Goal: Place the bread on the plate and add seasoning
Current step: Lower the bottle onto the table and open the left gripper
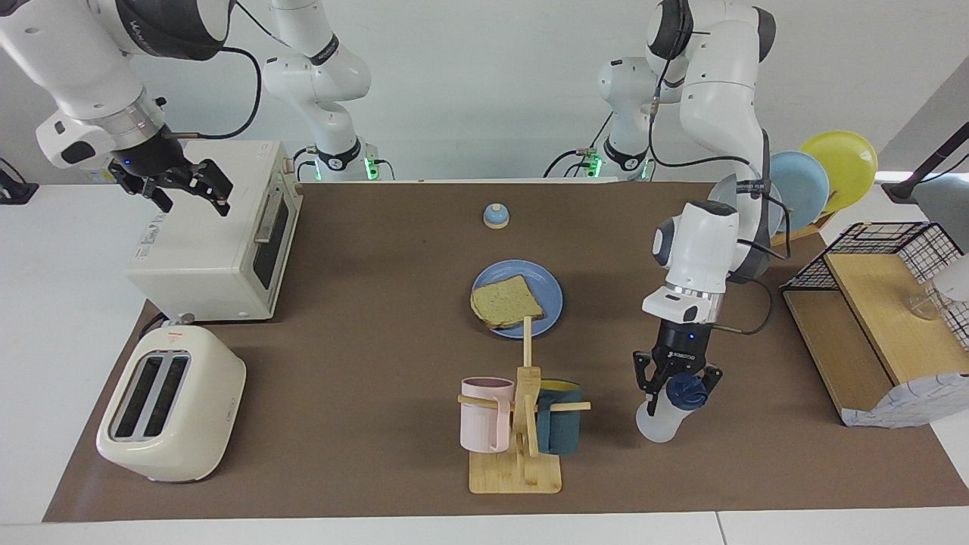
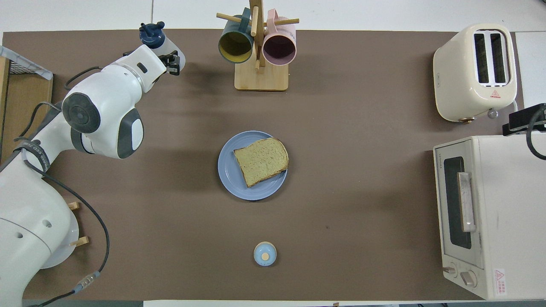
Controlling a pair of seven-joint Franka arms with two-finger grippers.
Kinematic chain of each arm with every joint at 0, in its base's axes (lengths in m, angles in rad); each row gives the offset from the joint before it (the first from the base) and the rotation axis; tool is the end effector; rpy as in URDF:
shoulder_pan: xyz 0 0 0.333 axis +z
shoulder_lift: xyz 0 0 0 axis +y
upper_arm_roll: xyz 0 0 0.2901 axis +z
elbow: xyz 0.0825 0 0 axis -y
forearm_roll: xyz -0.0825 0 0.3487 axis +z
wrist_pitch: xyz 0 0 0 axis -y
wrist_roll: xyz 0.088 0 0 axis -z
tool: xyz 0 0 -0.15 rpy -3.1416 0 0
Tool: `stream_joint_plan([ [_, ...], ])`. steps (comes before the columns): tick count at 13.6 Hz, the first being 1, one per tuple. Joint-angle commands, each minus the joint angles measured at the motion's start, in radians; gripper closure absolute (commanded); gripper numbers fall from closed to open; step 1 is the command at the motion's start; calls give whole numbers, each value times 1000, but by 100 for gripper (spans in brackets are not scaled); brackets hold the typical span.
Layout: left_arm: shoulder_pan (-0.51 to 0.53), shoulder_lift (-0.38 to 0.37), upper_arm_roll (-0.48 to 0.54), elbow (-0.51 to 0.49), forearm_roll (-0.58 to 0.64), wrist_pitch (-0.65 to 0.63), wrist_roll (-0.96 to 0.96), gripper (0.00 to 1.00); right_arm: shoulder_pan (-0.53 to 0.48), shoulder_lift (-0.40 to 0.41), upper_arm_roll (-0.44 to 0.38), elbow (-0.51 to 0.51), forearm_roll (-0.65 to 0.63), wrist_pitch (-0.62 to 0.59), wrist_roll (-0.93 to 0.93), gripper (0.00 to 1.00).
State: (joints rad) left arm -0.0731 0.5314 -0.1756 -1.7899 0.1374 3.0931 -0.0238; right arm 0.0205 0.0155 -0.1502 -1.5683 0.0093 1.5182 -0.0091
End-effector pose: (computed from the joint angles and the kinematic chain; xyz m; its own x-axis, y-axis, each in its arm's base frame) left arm 0.6765 -0.1670 0.3228 0.6784 -0.2075 0.7048 -0.2964 -0.9551 0.0041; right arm 0.5106 -0.0646 0.5444 0.9907 -0.1197 -0.0653 -0.1204 -0.9927 -0.0076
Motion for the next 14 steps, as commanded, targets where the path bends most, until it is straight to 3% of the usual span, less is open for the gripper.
stream_joint_plan([
  [1,7,53,-1,52,14,32,16,100,-10,-16,8,-16,1,0,-25,0],
  [3,7,93,1,53,36,77,30,100,-10,-16,8,-16,1,0,-25,0],
  [14,42,96,2,-22,68,139,64,100,-10,-16,8,-16,1,0,-25,0],
])
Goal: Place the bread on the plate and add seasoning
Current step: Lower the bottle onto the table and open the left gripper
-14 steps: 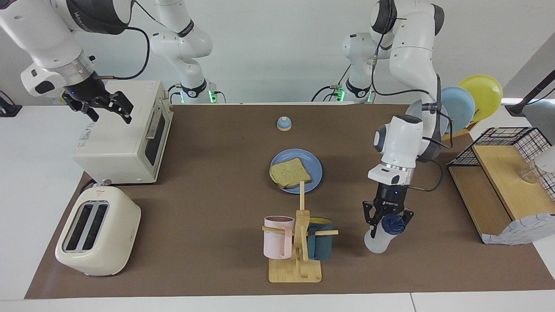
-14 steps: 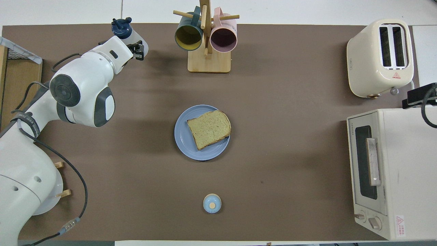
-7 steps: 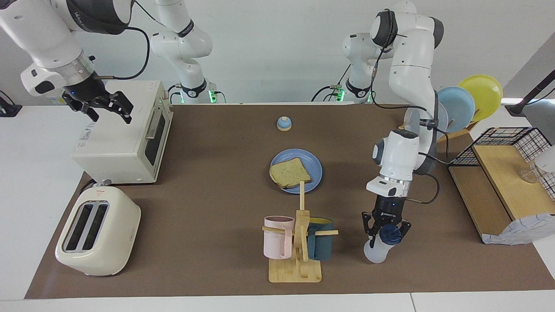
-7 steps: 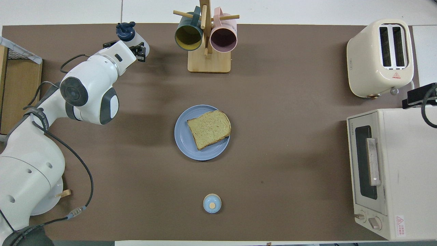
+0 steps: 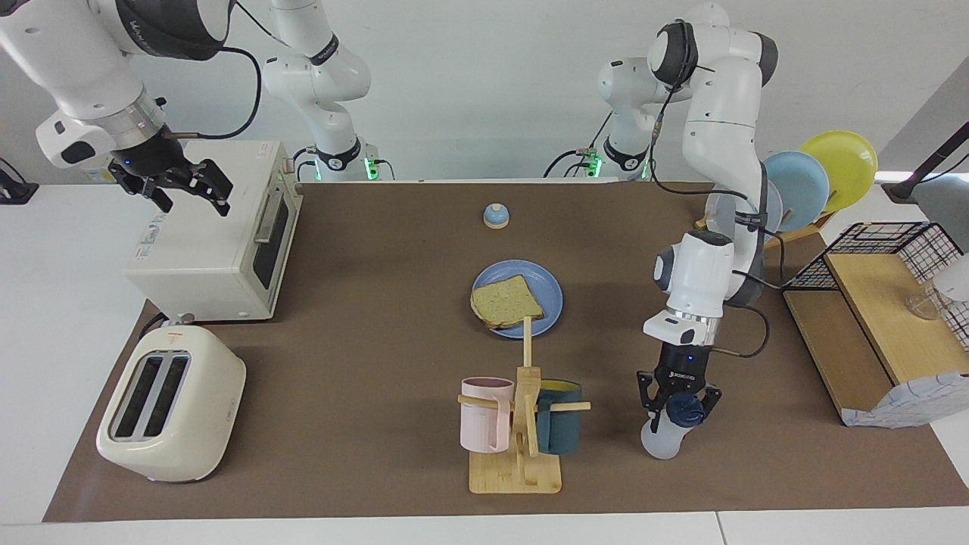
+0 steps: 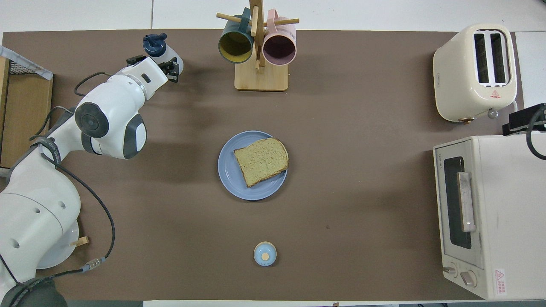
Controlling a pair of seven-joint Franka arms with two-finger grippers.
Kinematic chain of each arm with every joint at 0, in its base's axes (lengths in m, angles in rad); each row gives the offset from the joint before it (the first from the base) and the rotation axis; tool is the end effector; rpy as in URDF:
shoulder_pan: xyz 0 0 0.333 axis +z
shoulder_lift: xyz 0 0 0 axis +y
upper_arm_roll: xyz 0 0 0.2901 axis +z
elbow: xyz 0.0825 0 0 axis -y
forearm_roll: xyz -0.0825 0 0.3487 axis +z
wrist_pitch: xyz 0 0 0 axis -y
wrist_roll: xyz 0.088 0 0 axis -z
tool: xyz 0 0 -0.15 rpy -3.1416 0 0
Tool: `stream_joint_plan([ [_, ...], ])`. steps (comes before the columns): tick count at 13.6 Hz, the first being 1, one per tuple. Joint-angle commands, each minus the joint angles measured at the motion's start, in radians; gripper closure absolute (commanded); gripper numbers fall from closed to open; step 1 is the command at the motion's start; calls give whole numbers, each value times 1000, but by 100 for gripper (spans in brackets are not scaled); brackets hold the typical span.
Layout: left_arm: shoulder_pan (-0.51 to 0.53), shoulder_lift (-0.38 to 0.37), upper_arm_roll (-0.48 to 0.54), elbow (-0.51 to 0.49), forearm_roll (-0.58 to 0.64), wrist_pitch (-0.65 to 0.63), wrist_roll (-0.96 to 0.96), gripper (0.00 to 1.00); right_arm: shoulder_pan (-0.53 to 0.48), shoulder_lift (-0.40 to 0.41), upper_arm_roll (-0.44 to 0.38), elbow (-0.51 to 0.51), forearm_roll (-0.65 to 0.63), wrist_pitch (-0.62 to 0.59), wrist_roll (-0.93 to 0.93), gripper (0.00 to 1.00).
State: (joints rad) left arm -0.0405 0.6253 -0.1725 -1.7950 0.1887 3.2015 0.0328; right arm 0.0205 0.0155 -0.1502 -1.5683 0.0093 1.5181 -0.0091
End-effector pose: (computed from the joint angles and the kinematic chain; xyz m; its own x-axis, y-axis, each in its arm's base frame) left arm 0.6805 -0.1490 0.2739 0.6489 -0.2697 0.7114 -0.3372 -0.9402 -0.0489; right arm 0.5106 -0.0646 0.5444 0.9907 -0.1197 -0.0654 -0.1204 -0.9927 -0.0076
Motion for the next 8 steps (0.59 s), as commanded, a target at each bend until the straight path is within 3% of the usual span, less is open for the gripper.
stream_joint_plan([
  [1,10,1,-1,-20,17,28,7,100,-10,-16,8,-16,1,0,-25,0],
  [2,11,1,-1,-20,17,23,6,93,-10,-16,8,-16,1,0,-25,0],
  [4,13,1,-1,-20,17,20,1,50,-10,-16,8,-16,1,0,-25,0],
  [5,13,1,-2,-18,17,20,-2,12,-10,-16,8,-16,1,0,-25,0],
  [6,13,1,-2,-18,17,18,-2,0,-10,-16,8,-16,1,0,-25,0],
  [8,13,1,-2,-18,17,17,-2,0,-10,-16,8,-16,1,0,-25,0],
])
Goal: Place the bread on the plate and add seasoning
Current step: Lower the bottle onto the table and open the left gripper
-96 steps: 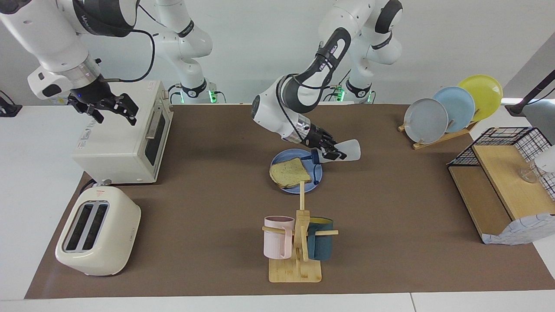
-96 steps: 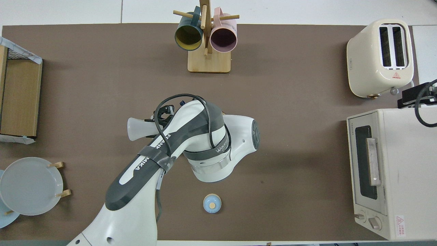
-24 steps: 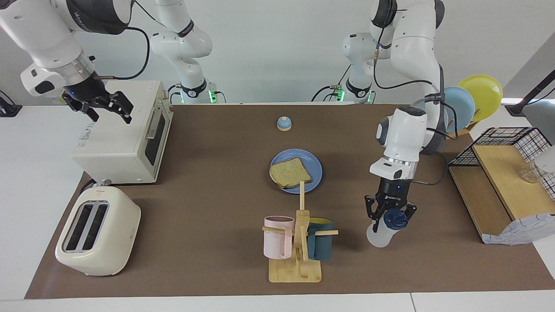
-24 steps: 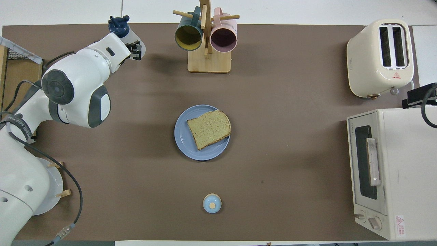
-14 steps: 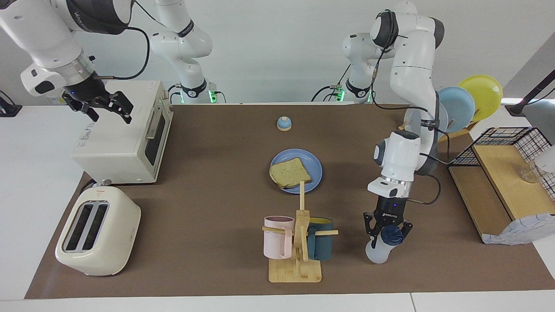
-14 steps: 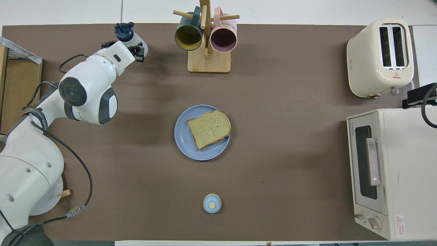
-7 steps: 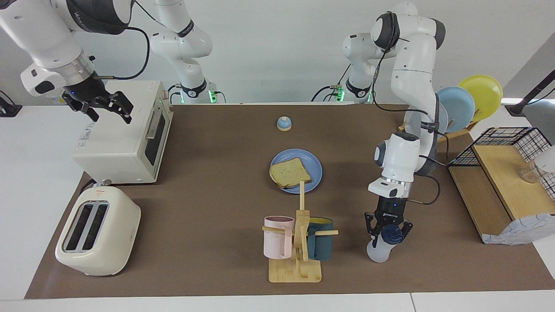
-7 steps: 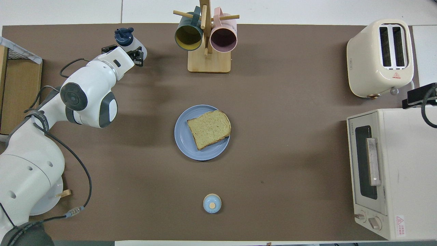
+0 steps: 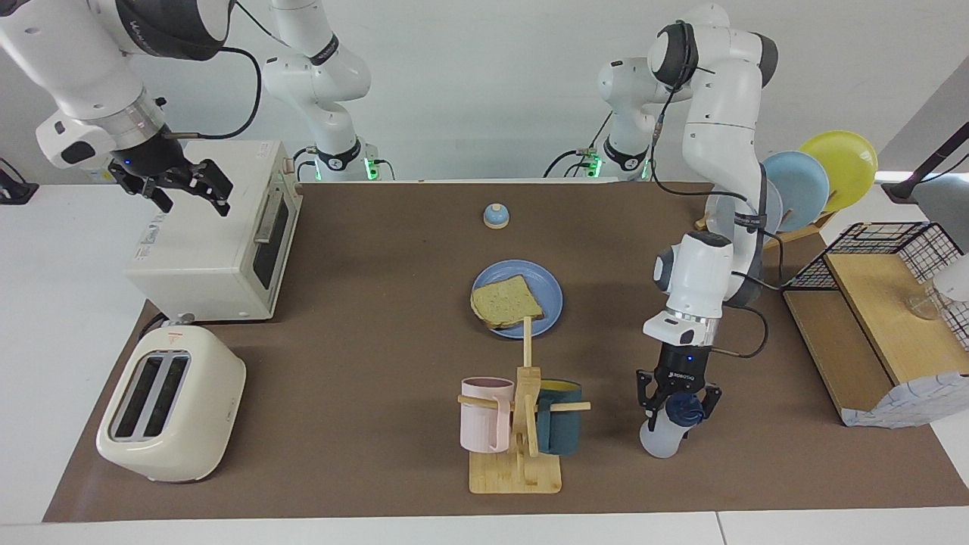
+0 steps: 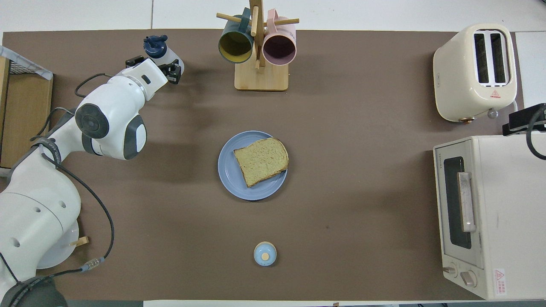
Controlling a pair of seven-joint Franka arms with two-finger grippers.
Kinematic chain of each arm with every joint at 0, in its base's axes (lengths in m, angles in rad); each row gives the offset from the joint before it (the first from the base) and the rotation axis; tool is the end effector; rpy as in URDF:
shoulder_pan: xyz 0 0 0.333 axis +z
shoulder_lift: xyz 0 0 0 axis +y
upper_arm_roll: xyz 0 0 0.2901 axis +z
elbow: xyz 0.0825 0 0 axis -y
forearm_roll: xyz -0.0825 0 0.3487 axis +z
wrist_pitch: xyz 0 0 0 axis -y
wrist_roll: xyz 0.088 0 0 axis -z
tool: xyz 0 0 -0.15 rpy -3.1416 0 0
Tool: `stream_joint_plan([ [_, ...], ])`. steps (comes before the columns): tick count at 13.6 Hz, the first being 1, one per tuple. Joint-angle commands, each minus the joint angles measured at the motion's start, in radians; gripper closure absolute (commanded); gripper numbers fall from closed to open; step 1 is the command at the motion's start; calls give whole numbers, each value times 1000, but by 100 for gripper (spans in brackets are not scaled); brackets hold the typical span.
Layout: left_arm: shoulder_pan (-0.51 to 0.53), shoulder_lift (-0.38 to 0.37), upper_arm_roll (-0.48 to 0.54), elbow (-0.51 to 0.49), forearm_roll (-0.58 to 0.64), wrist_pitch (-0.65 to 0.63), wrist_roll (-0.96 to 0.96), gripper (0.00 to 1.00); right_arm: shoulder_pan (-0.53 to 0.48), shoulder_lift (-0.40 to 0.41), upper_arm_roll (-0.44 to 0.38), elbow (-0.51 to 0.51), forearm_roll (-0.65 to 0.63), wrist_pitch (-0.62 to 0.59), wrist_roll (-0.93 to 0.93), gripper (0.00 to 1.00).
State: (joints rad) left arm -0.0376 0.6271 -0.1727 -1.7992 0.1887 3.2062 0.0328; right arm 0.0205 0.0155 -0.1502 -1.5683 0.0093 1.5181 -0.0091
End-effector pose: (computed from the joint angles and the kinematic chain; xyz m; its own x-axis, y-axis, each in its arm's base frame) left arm 0.6799 -0.1473 0.2716 0.6506 -0.2678 0.7107 -0.3352 -0.9409 -0.0477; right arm 0.5106 -0.0646 0.5444 0.9907 -0.1197 -0.0654 -0.1204 -0.9927 -0.0076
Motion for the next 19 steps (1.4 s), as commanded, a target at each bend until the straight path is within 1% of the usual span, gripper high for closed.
stream_joint_plan([
  [1,10,-3,-2,-14,15,12,-2,0,-10,-16,8,-16,1,1,-25,0],
  [5,18,-4,-2,-28,15,17,-2,0,-10,-16,8,-16,1,1,-25,0],
  [7,27,-29,-4,-83,17,24,-7,0,-10,-16,8,-16,1,1,-25,0],
  [9,33,-114,-4,-178,17,17,-10,0,-10,-16,8,-16,1,1,-25,0],
  [11,45,-219,-5,-285,17,-8,-8,0,-10,-16,8,-16,1,1,-25,0],
  [12,36,-283,-4,-333,17,-47,-11,0,-10,-16,8,-16,1,1,-25,0],
  [13,30,-344,-7,-363,17,-121,-11,0,-10,-17,8,-16,1,1,-25,0],
  [14,19,-398,-11,-373,17,-216,-14,0,-10,-16,8,-16,1,1,-25,0],
  [16,-36,-496,-14,-359,14,-429,-80,0,-10,-16,8,-16,1,1,-23,0],
  [18,-99,-562,-14,-332,5,-563,-154,0,-10,-16,8,-16,1,1,-25,0],
  [19,-117,-589,-16,-291,2,-668,-187,0,-10,-16,8,-16,1,1,-25,0],
])
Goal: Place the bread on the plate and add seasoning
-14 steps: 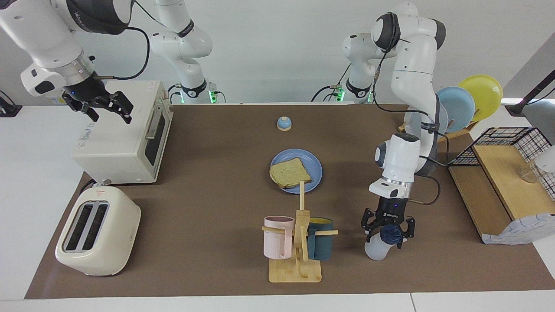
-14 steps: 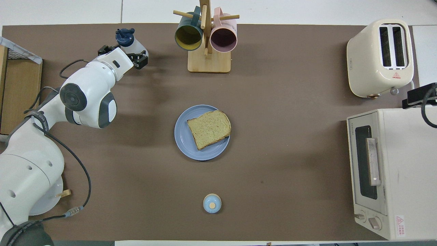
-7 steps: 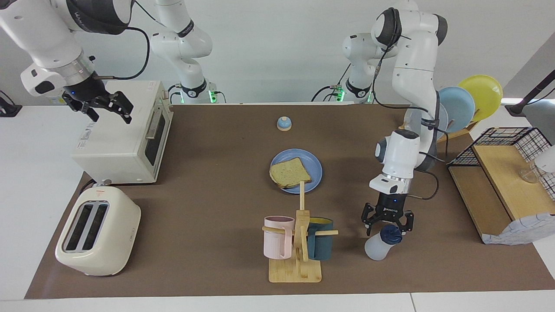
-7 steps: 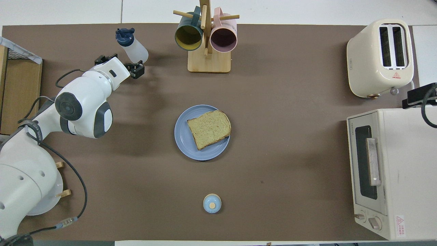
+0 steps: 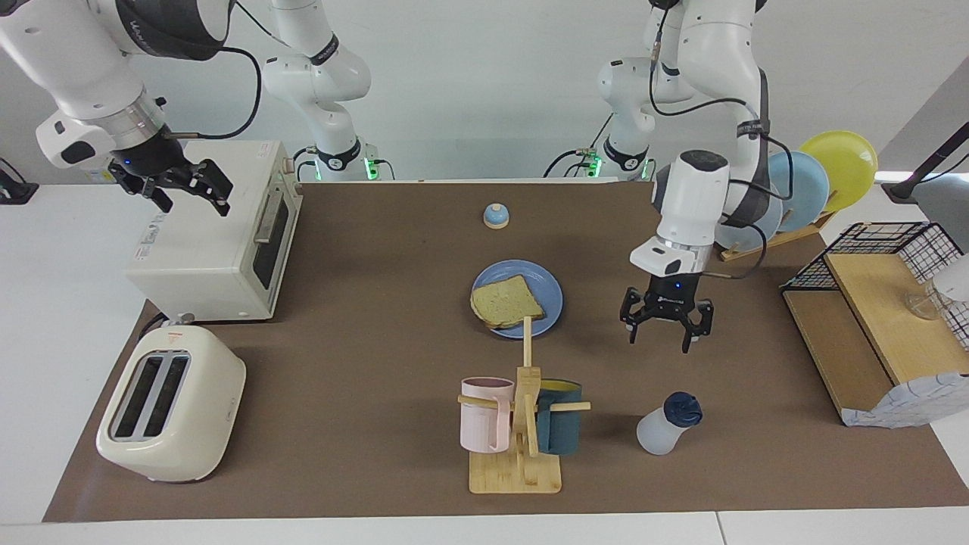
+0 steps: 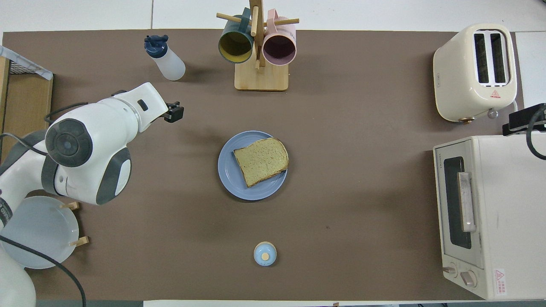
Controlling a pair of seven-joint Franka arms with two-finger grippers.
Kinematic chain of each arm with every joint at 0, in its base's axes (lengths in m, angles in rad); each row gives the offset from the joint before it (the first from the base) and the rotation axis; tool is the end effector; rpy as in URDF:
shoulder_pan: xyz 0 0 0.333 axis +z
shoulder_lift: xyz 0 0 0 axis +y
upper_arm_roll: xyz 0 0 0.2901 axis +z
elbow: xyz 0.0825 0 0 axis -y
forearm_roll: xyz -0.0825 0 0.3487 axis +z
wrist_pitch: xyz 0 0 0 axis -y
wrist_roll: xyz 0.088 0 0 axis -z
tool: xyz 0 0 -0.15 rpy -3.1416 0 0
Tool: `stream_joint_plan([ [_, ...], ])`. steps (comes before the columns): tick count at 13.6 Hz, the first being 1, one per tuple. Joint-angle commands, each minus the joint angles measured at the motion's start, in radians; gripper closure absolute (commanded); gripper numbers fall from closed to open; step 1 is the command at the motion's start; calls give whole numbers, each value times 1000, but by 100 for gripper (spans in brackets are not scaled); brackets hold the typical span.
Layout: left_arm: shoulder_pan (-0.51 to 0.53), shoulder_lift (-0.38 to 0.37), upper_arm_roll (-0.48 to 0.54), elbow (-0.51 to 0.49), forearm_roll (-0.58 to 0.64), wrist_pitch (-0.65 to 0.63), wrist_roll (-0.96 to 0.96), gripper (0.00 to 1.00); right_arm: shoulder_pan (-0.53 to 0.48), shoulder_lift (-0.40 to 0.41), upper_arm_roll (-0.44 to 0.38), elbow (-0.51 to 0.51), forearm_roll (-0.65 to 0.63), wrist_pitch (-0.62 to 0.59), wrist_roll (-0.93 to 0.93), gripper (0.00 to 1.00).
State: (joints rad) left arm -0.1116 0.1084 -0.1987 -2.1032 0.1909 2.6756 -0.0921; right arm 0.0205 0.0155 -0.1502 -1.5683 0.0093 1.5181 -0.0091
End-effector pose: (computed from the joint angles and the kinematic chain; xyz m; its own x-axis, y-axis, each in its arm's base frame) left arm 0.5596 -0.1800 0.3765 0.8271 -0.3365 0.4501 -0.3327 -0.9387 -0.0903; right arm 0.5106 -0.0646 0.5444 0.9907 -0.1197 -0.0654 -0.1204 -0.9927 -0.0076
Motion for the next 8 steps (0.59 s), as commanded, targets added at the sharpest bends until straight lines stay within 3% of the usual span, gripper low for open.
stream_joint_plan([
  [1,-62,-84,10,78,-14,-260,-72,0,-10,-15,8,-16,1,1,-25,0],
  [4,-73,-79,12,344,-80,-637,-60,0,-10,-15,8,-16,1,1,-25,0],
  [8,-27,-93,28,468,-99,-868,50,0,-10,-15,8,-16,1,1,-25,0],
])
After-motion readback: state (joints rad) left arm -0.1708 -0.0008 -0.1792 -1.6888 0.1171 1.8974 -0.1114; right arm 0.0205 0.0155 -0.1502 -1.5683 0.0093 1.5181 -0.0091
